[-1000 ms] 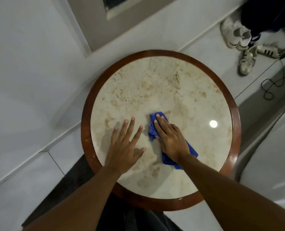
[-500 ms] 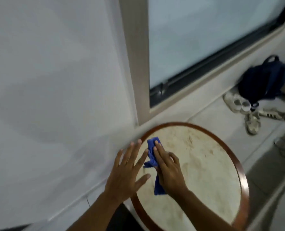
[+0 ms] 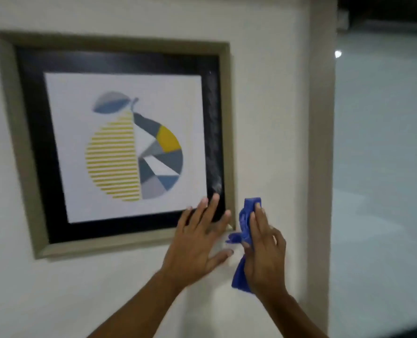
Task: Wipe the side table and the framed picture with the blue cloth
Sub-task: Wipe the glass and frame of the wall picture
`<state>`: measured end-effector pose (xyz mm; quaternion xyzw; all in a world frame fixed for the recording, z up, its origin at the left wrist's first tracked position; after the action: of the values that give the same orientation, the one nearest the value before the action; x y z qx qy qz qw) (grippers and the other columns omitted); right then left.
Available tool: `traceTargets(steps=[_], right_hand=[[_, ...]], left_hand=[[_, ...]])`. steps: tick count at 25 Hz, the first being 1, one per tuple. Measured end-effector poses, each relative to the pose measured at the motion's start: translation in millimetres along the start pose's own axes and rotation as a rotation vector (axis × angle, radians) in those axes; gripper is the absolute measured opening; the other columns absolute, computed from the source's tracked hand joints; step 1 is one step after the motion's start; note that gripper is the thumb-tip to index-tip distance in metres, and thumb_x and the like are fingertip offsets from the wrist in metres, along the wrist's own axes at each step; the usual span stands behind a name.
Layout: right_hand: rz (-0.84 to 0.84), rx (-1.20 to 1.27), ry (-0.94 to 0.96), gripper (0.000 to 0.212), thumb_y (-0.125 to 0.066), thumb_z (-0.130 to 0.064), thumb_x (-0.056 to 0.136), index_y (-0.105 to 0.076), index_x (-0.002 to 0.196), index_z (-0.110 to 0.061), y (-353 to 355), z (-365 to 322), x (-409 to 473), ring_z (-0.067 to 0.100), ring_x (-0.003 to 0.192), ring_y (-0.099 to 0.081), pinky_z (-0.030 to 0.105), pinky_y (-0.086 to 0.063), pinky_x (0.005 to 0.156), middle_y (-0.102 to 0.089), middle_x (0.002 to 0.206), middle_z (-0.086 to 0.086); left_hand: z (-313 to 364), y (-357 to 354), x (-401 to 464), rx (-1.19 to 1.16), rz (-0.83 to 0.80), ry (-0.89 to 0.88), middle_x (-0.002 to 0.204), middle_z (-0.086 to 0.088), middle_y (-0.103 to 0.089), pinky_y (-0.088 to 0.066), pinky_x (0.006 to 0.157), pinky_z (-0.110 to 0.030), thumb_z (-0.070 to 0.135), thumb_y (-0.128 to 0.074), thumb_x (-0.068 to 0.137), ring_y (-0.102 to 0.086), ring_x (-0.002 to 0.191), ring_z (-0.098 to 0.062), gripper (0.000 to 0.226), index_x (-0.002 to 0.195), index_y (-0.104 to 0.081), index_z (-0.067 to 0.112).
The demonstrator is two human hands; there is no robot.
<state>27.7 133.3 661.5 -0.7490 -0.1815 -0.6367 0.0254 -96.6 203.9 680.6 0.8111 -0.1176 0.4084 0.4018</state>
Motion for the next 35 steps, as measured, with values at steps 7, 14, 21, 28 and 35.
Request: traceTargets(steps=[7, 14, 21, 28, 35], right_hand=[[0.127, -0.061, 0.067, 0.053, -0.052, -0.004, 0.095, -0.039, 0.146, 0.003, -44.1, -55.8, 160.0, 0.033, 0.142, -0.036, 0.049, -0.045, 0.1, -0.032, 0.156, 0.017], [-0.01, -0.204, 0.109, 0.1, -0.031, -0.079, 0.089, -0.015, 0.157, -0.008, -94.0, -49.9, 151.0, 0.029, 0.151, -0.013, 0.034, -0.008, 0.121, -0.018, 0.163, 0.013], [0.017, -0.213, 0.13, 0.102, -0.024, -0.081, 0.088, -0.017, 0.156, -0.006, -80.0, -59.8, 203.8, 0.032, 0.15, -0.017, 0.043, -0.024, 0.116, -0.019, 0.163, 0.013], [0.122, -0.25, 0.127, 0.094, -0.021, -0.074, 0.09, -0.017, 0.156, -0.008, -53.0, -84.1, 318.5, 0.025, 0.152, -0.01, 0.041, -0.016, 0.121, -0.013, 0.165, 0.007], [0.166, -0.253, 0.196, 0.077, -0.021, -0.058, 0.102, -0.006, 0.156, -0.005, -90.7, -48.8, 134.7, 0.019, 0.151, -0.008, 0.03, -0.011, 0.12, 0.001, 0.166, 0.002]], left_hand=[[-146.4, 80.0, 83.8, 0.311, 0.075, 0.218, 0.17, -0.013, 0.004, -0.009, 0.123, -0.055, 0.068, -0.034, 0.095, 0.004, 0.156, -0.03, 0.084, 0.161, -0.01, 0.023], [-161.2, 76.3, 88.4, 0.369, 0.149, 0.17, 0.169, -0.013, -0.009, -0.006, 0.124, -0.056, 0.072, -0.031, 0.093, -0.008, 0.155, -0.033, 0.085, 0.159, -0.019, 0.021], [-165.0, 78.4, 84.4, 0.317, 0.164, 0.247, 0.169, -0.012, -0.013, -0.01, 0.122, -0.055, 0.073, -0.033, 0.091, -0.011, 0.155, -0.033, 0.086, 0.159, -0.022, 0.021], [-170.0, 76.4, 85.0, 0.321, 0.156, 0.274, 0.17, -0.006, -0.008, 0.006, 0.125, -0.048, 0.073, -0.035, 0.091, -0.006, 0.156, -0.029, 0.086, 0.16, -0.016, 0.026], [-161.9, 83.1, 85.9, 0.341, 0.167, 0.24, 0.169, -0.012, -0.012, -0.015, 0.12, -0.055, 0.068, -0.033, 0.093, -0.011, 0.155, -0.033, 0.081, 0.158, -0.024, 0.02]])
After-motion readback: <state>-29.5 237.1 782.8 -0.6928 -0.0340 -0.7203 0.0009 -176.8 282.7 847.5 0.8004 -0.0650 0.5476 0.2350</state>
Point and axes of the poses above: each hand's wrist, its own x-axis towards the middle knuckle, its own y-axis out of the back of the hand, z = x × y, the point moved 8 cm from there along x, towards the middle knuckle
